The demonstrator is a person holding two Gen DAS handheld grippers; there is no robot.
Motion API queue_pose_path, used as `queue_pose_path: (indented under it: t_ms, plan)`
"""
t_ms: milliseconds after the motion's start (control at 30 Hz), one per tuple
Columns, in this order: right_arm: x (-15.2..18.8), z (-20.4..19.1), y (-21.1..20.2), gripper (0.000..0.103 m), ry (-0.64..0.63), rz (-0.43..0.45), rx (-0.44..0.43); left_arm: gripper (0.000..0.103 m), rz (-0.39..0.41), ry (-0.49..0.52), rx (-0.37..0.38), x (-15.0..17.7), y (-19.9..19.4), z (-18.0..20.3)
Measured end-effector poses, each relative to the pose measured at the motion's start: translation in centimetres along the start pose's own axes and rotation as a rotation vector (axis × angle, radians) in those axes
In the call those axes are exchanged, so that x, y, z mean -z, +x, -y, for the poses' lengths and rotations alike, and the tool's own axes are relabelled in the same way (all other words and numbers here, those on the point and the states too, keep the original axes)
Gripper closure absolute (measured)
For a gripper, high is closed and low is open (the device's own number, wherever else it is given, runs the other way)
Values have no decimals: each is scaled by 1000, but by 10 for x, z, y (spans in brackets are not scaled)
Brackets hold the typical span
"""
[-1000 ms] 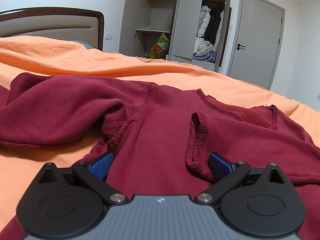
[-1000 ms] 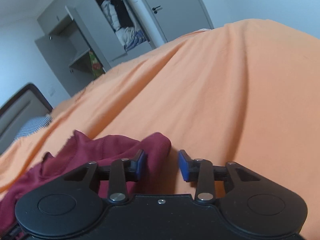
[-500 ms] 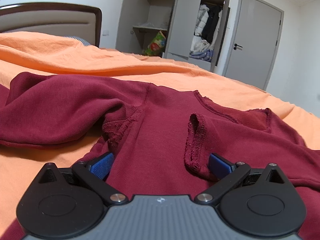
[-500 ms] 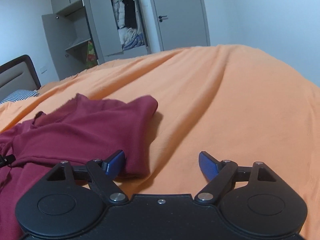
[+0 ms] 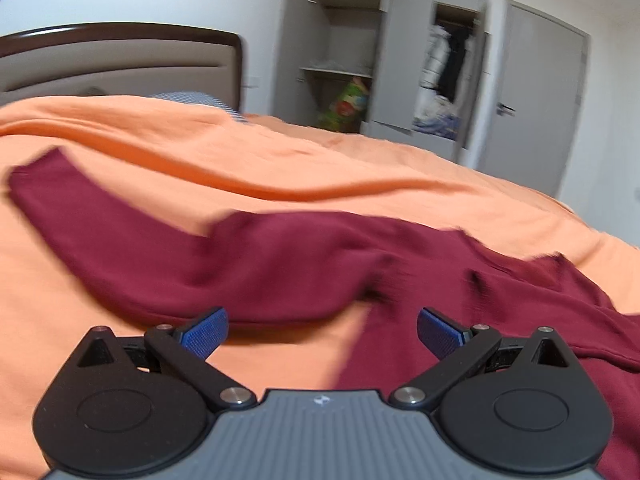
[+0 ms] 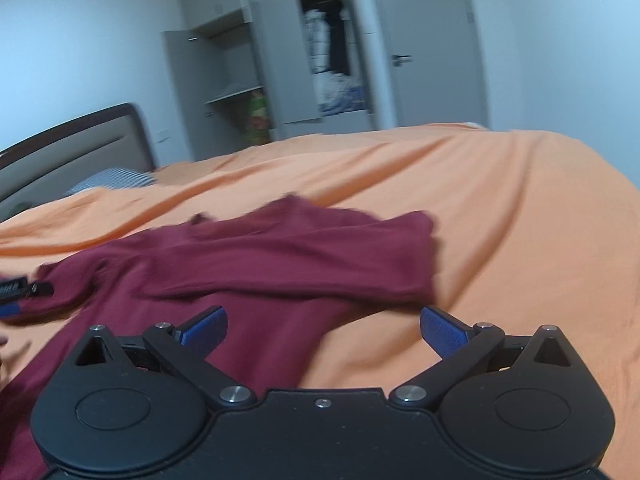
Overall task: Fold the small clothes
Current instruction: 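Withdraw the right gripper while moving the left gripper to the other sleeve cuff, then close the left gripper on the other sleeve cuff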
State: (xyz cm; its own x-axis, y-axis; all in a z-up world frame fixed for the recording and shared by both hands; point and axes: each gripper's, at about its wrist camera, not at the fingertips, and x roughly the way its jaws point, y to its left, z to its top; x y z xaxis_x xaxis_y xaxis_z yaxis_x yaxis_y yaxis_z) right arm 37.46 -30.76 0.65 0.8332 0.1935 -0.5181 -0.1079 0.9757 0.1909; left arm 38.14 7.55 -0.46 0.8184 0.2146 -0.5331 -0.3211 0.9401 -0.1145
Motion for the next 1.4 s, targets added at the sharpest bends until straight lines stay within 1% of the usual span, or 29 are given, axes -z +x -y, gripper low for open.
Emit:
queue_pose_path:
  t_ms: [133, 233, 267, 333, 367, 400, 533, 567, 667, 733, 833, 900, 967, 1000, 1033, 1067, 1100, 1167, 1267, 1400]
  plan:
    - [19, -35, -13, 1, -47, -13, -80, 0, 17, -47, -116, -8, -13, -60]
    - [35, -58, -18, 1, -106, -19, -122, 0, 41, -93, -190, -13, -18, -101]
    - [41, -65, -18, 1, -127, -23, -134, 0, 51, -102, -193, -15, -19, -111]
    - [50, -76, -14, 1, -173, -45, -139, 0, 66, -109, -152, -18, -19, -129]
    - [53, -80, -11, 1, -190, -54, -133, 0, 73, -106, -138, -20, -19, -134]
    - [57, -82, -7, 1, -202, -59, -126, 0, 84, -101, -139, -23, -18, -136]
    - [69, -87, 5, 1, -217, -97, -95, 0, 143, -110, -191, -33, -18, -139]
    - [71, -88, 7, 0, -226, -100, -89, 0, 153, -107, -207, -36, -18, -140]
    - [77, -90, 12, 0, -252, -101, -75, 0, 171, -103, -296, -42, -10, -144]
    - [80, -92, 15, 0, -266, -102, -65, 0, 186, -117, -336, -46, -6, -151]
    - [84, -93, 17, 0, -280, -96, -54, 2, 198, -140, -371, -53, 2, -158]
    - [85, -93, 18, 0, -283, -96, -51, 11, 200, -143, -410, -57, 4, -158]
    - [85, -93, 18, 0, -280, -95, -53, 28, 199, -137, -450, -60, 7, -156]
    - [85, -93, 18, 0, -279, -95, -54, 30, 197, -132, -463, -61, 7, -155]
    - [85, -93, 19, 0, -276, -95, -55, 39, 197, -128, -467, -62, 8, -156]
    - [86, -93, 19, 0, -273, -95, -57, 52, 195, -122, -466, -62, 8, -155]
    - [86, -93, 20, 0, -272, -94, -58, 60, 193, -116, -463, -63, 6, -153]
    - [86, -93, 21, 0, -268, -93, -60, 66, 186, -103, -458, -63, 5, -151]
    - [87, -93, 21, 0, -258, -93, -66, 87, 193, -98, -452, -66, 3, -151]
    - [86, -92, 21, 0, -252, -88, -70, 92, 189, -143, -410, -74, 0, -160]
